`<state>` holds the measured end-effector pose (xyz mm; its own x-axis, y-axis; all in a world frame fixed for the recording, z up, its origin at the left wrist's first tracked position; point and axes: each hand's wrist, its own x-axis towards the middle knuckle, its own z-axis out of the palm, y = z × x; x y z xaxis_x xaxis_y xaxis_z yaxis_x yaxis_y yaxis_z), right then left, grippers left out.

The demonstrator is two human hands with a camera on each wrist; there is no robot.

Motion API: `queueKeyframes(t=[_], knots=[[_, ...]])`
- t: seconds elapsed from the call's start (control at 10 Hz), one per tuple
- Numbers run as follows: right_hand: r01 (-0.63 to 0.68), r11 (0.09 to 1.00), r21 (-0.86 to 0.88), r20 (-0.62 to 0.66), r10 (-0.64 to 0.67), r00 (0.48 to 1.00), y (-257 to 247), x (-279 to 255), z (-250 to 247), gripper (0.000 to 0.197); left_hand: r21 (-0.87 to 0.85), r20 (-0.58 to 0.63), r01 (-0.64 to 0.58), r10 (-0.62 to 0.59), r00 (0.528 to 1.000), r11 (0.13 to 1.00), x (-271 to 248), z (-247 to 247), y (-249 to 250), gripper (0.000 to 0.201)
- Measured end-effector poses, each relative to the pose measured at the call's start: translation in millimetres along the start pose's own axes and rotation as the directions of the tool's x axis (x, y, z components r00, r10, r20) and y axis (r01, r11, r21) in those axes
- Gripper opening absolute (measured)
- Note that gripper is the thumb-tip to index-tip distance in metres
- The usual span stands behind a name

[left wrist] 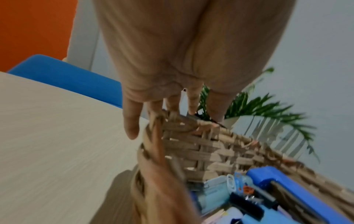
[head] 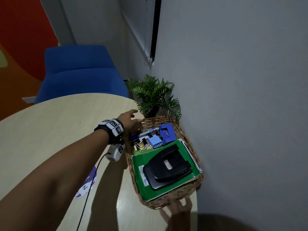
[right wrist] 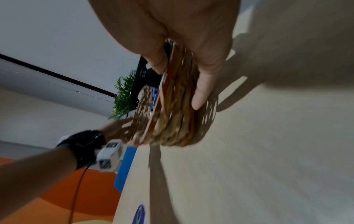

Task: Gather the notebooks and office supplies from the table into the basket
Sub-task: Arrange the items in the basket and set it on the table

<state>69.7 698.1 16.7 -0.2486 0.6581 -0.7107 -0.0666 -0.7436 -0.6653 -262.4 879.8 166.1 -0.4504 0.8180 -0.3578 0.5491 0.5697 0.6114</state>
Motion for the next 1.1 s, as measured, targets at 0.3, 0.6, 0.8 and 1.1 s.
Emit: queueKeyframes(t=[0.3, 0.6, 0.8, 1.1], knots=[[0.046, 0.989, -0.142, -0.23, -0.078, 0.97, -175.5, 8.7, -19.0, 0.05, -0.696, 0.03, 0.237, -0.302, 0.953, 0.678, -108.1, 27.9, -44.5, 0.069], [0.035, 0.978, -0.204, -0.2, -0.077, 0.977, -169.9, 31.6, -21.2, 0.023, -0.637, 0.146, 0.312, -0.287, 0.947, 0.705, -156.3, 94.2, -25.6, 0.032], [0.061, 0.97, -0.237, -0.208, -0.112, 0.972, -166.8, 36.6, -20.6, 0.032, -0.647, 0.15, 0.31, -0.282, 0.948, 0.696, -158.6, 94.7, -25.1, 0.035], [0.081, 0.975, -0.205, -0.155, -0.114, 0.981, -165.1, -16.7, -28.9, 0.044, -0.847, -0.014, 0.222, -0.438, 0.899, 0.483, -274.8, 90.4, -90.5, 0.03]])
